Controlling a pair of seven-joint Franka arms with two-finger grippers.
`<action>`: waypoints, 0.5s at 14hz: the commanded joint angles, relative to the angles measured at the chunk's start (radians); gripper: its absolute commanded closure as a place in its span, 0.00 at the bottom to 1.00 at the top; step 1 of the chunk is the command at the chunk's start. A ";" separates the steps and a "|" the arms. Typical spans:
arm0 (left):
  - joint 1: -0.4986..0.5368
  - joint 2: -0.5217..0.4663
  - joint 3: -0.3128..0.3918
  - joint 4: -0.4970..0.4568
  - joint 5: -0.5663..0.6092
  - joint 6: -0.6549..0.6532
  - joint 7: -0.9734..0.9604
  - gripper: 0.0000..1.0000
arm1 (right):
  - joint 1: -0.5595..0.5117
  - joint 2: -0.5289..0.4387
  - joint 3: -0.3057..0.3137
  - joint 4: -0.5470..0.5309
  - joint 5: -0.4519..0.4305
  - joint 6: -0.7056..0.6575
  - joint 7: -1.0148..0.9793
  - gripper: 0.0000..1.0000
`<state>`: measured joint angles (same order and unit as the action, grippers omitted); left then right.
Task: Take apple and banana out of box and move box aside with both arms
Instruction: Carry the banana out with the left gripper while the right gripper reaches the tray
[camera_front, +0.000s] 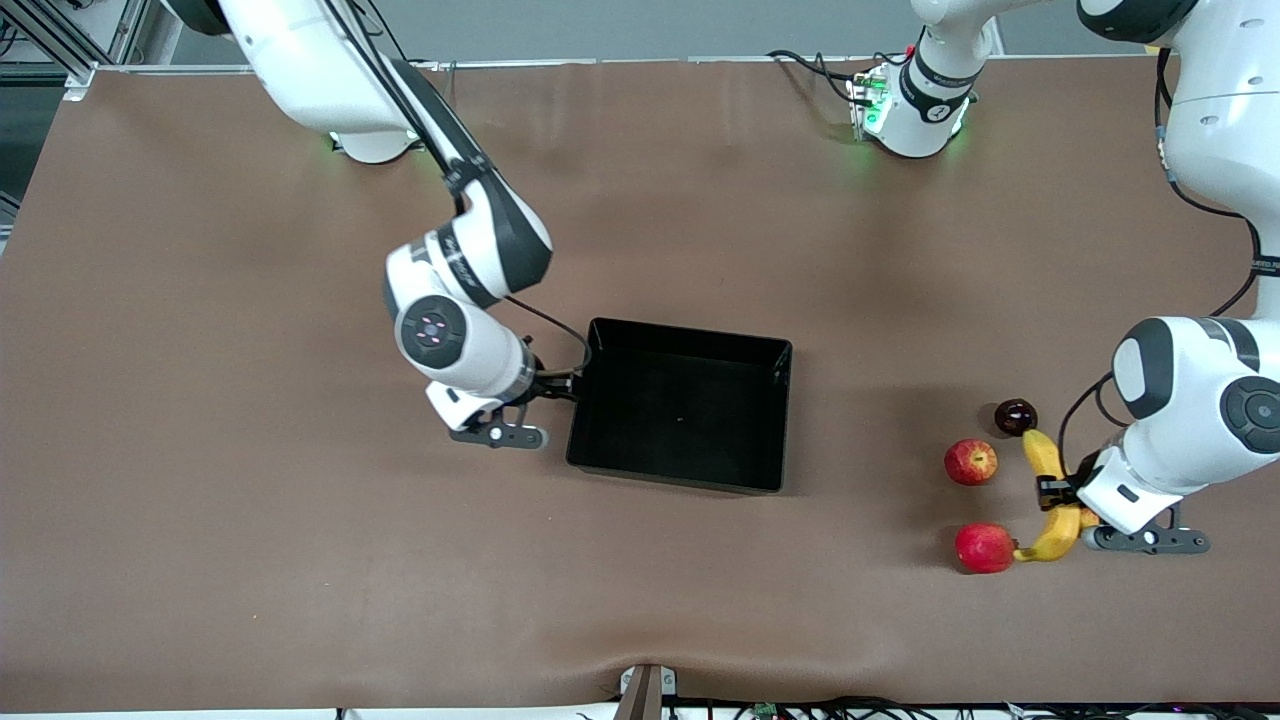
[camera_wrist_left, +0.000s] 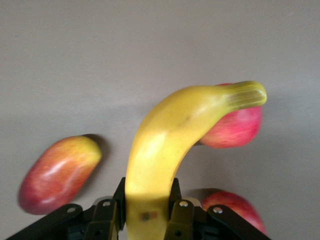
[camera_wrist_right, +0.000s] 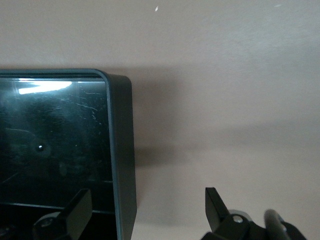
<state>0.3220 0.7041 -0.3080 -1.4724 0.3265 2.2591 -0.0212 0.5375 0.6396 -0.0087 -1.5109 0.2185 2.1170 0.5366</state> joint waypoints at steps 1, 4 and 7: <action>0.035 0.005 0.007 -0.008 0.058 0.023 0.046 1.00 | 0.054 0.043 -0.011 0.018 0.015 0.059 0.092 0.00; 0.077 0.009 0.007 -0.049 0.078 0.028 0.154 1.00 | 0.098 0.075 -0.013 0.018 0.001 0.103 0.141 0.53; 0.100 -0.014 0.003 -0.130 0.085 0.028 0.176 1.00 | 0.105 0.078 -0.013 0.018 0.002 0.112 0.151 1.00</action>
<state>0.4130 0.7233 -0.2935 -1.5355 0.3867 2.2708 0.1459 0.6402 0.7118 -0.0103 -1.5098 0.2182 2.2329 0.6693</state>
